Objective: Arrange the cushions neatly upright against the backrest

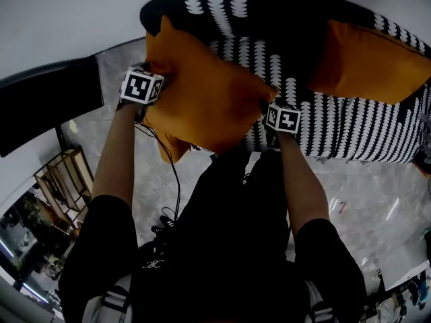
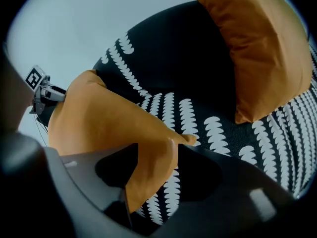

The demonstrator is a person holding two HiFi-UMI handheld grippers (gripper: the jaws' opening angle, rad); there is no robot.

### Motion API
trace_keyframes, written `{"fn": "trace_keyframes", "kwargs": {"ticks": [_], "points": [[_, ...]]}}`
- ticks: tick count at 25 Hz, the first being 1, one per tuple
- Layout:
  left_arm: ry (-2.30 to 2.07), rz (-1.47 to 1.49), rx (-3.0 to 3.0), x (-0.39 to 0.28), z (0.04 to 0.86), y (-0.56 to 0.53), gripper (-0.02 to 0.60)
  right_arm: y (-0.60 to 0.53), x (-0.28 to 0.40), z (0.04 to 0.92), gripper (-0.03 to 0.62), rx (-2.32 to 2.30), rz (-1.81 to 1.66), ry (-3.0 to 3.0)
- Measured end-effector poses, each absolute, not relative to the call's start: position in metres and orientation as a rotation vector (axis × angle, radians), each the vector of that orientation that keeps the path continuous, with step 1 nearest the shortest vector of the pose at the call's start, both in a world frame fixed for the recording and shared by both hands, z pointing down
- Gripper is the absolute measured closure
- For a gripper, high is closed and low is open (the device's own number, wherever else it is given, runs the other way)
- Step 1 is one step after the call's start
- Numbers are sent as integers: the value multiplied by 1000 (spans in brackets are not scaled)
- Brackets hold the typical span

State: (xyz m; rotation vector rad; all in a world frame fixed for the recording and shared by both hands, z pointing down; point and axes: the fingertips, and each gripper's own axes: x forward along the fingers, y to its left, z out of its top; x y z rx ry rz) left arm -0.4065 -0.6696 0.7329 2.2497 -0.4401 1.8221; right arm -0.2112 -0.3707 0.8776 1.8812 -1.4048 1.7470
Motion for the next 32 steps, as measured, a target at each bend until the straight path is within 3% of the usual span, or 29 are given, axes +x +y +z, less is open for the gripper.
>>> {"fn": "trace_keyframes", "kwargs": {"ticks": [5, 10, 12, 19, 25, 32], "points": [[-374, 1858, 2184, -405, 741, -654, 370, -383, -220, 910, 334, 1825, 1859, -1447], [-328, 1894, 2201, -403, 732, -639, 495, -389, -233, 905, 521, 1737, 1973, -1519], [-305, 1873, 2198, -406, 721, -630, 538, -385, -235, 893, 557, 1739, 2005, -1521], [-424, 1672, 2328, -414, 653, -617, 557, -389, -194, 788, 563, 1950, 1771, -1675], [-500, 1329, 2538, -372, 595, -614, 558, -399, -113, 678, 563, 2098, 1396, -1737], [-545, 1026, 2574, -341, 589, -608, 557, -420, -46, 598, 563, 2103, 1060, -1712]]}}
